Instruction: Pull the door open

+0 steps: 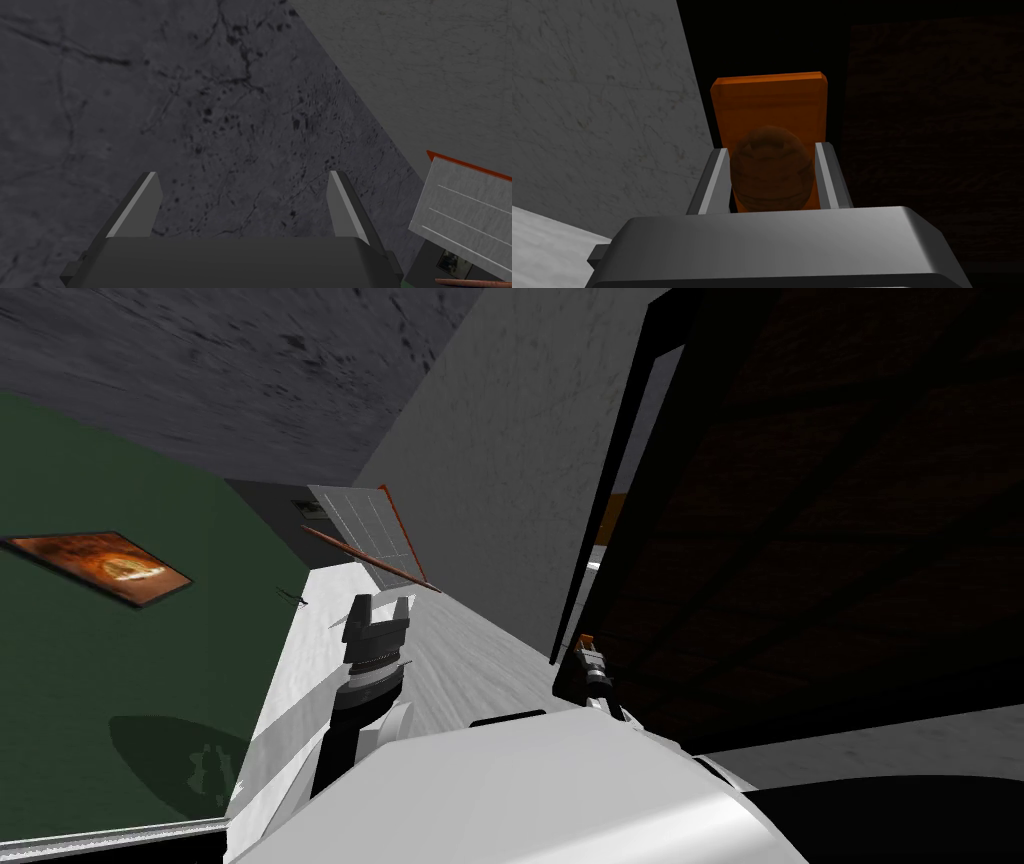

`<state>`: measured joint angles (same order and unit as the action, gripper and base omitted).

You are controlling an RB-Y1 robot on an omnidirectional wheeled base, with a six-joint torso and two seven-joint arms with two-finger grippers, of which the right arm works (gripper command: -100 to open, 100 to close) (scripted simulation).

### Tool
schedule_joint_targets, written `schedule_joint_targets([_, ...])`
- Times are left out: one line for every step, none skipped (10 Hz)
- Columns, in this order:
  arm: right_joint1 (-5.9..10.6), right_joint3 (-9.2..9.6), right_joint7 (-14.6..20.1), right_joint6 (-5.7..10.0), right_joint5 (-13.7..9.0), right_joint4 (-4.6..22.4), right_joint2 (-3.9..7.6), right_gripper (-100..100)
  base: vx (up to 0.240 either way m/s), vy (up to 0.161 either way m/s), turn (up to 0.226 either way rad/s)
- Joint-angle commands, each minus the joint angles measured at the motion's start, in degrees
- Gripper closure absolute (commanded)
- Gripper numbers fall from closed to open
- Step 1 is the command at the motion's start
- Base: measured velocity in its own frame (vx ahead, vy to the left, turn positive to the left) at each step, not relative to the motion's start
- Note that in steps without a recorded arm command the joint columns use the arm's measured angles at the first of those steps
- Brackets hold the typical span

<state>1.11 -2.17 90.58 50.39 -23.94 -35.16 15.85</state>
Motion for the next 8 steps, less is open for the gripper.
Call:
schedule_joint_targets([0.00,0.00,0.0,0.00,0.0,0.0,0.00,100,-0.118,0.002,0.023])
schedule_joint_targets([-0.38,1.41,1.2,0.19,0.9,-0.2,0.30,100,-0.163,-0.015,0.070])
schedule_joint_targets([-0.54,1.98,1.7,0.31,1.3,-0.4,0.51,100,-0.248,-0.041,0.089])
schedule_joint_targets([-0.71,2.61,2.2,0.44,1.7,-0.6,0.73,100,-0.240,-0.030,0.068])
schedule_joint_targets([-0.97,3.59,3.0,0.64,2.3,-0.9,1.09,100,-0.271,-0.009,0.071])
schedule_joint_targets([-1.23,4.56,3.8,0.84,3.0,-1.2,1.43,100,-0.308,-0.027,0.076])
schedule_joint_targets([-1.46,5.41,4.5,1.01,3.5,-1.5,1.73,100,-0.292,-0.039,0.084])
schedule_joint_targets([-1.64,6.04,5.1,1.14,4.0,-1.7,1.96,100,-0.244,0.009,0.055])
